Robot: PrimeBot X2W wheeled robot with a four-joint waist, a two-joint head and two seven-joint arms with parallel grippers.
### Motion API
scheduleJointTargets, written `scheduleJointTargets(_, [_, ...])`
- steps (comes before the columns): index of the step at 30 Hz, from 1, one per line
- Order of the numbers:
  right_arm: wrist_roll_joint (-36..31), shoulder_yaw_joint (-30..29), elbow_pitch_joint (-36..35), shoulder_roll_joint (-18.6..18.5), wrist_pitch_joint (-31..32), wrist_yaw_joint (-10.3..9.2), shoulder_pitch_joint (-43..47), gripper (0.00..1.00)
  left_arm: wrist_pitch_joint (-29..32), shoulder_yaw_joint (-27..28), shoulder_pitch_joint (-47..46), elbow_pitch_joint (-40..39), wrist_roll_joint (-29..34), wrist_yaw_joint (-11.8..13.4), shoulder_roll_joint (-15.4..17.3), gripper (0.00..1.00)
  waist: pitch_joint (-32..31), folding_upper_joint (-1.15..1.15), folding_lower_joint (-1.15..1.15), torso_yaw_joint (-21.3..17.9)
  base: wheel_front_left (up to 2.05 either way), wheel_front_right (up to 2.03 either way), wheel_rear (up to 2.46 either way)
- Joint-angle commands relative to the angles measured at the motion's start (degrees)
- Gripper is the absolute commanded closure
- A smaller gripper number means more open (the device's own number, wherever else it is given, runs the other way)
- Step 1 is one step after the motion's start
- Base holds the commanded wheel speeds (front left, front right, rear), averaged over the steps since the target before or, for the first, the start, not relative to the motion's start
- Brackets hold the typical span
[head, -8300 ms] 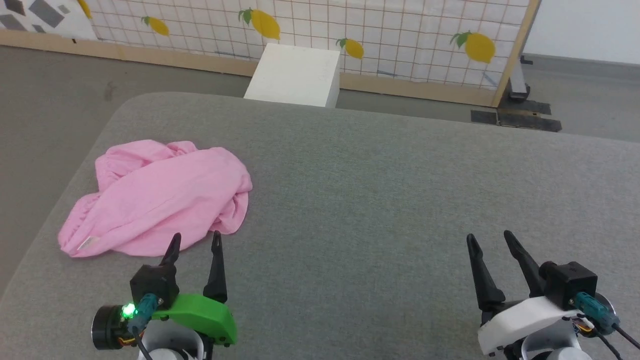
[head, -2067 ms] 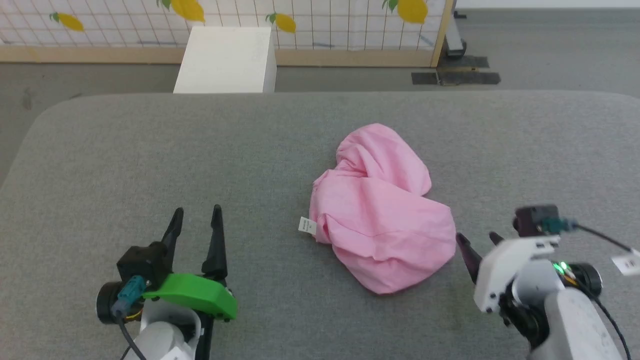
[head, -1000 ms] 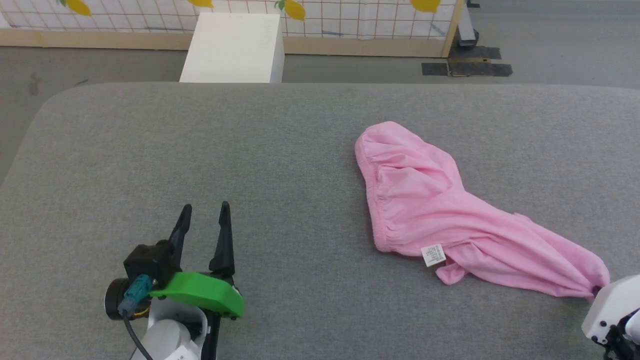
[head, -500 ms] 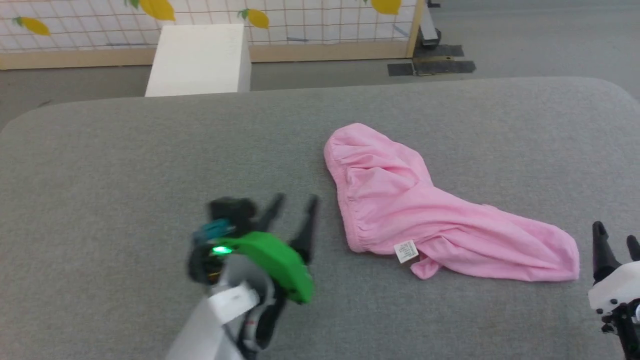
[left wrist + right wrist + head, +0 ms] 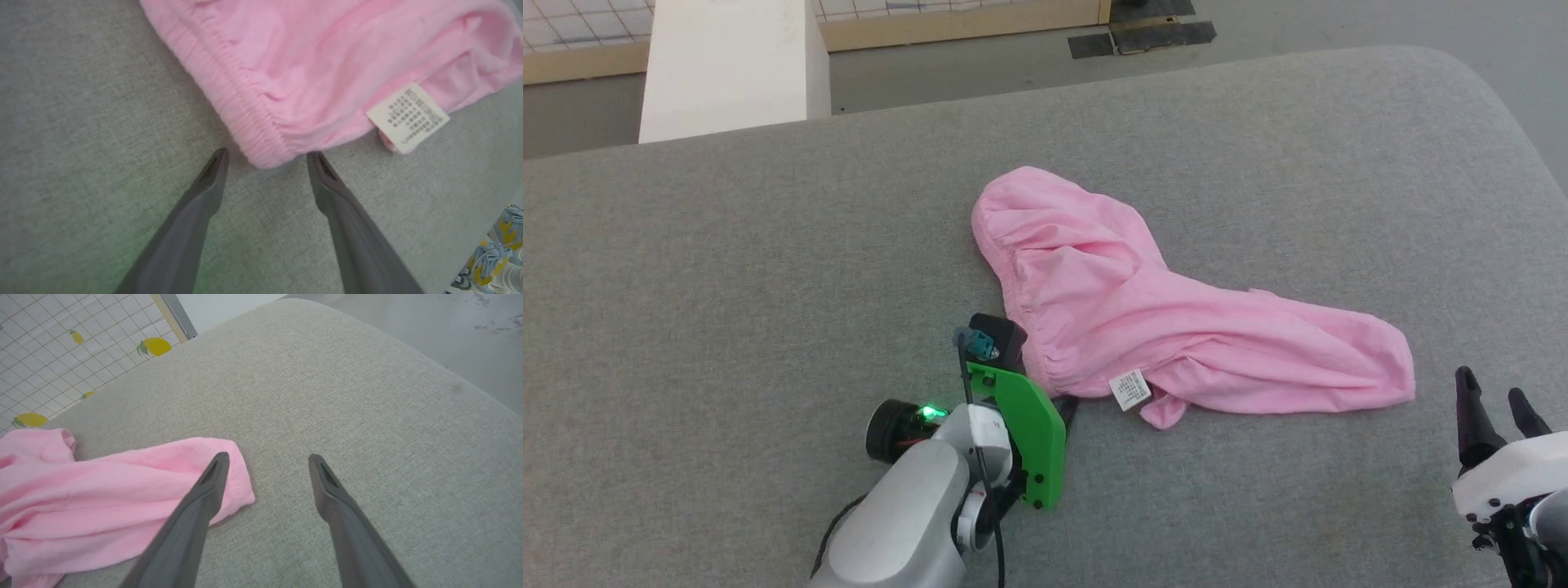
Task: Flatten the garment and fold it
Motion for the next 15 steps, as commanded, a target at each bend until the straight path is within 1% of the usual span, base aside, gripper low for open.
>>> scheduleJointTargets(1, [0.35, 0.08, 0.29, 0.01, -0.45, -0.08, -0.62, 0.0, -0.48, -0.13, -1.04, 0.32, 0.31, -0.24, 0.19, 0.2, 0.55, 0.0, 0.0, 0.0, 0.0, 0.0, 0.0])
scheduleJointTargets(3, [0.24, 0.15, 0.54, 0.01, -0.55, -0.08, -0.83, 0.0, -1.74, -0.07, -1.15, -0.08, -0.35, -1.06, -0.07, 1.0, 0.52, 0.0, 0.0, 0.54, 0.0, 0.0, 0.0])
scheduleJointTargets(7, [-0.3, 0.66, 0.89, 0.01, -0.26, -0.08, -0.76, 0.0, -3.57, -0.58, -0.91, -1.42, -1.49, -2.69, -0.54, 1.0, -0.09, 0.0, 0.0, 1.71, 0.0, 0.0, 0.0])
scheduleJointTargets(9, [-0.96, 0.87, 0.93, 0.02, 0.44, -0.08, -0.41, 0.0, -4.37, -0.7, -0.36, -2.64, -2.04, -2.99, -0.72, 1.0, -0.44, 0.0, 0.0, 2.28, 0.0, 0.0, 0.0])
scheduleJointTargets(12, [-3.62, 0.28, 0.94, 0.02, 3.16, -0.08, 0.41, 0.0, -5.45, -0.31, 0.95, -5.27, -2.64, -2.59, -0.67, 1.0, -0.77, 0.0, 0.0, 2.91, 0.0, 0.0, 0.0])
scheduleJointTargets(15, [-7.56, -1.88, 0.0, 0.02, 7.59, -0.08, 0.93, 0.0, -5.62, -0.21, 2.66, -8.54, -2.76, -1.8, -0.09, 1.0, -0.65, 0.0, 0.0, 3.83, 0.0, 0.0, 0.0])
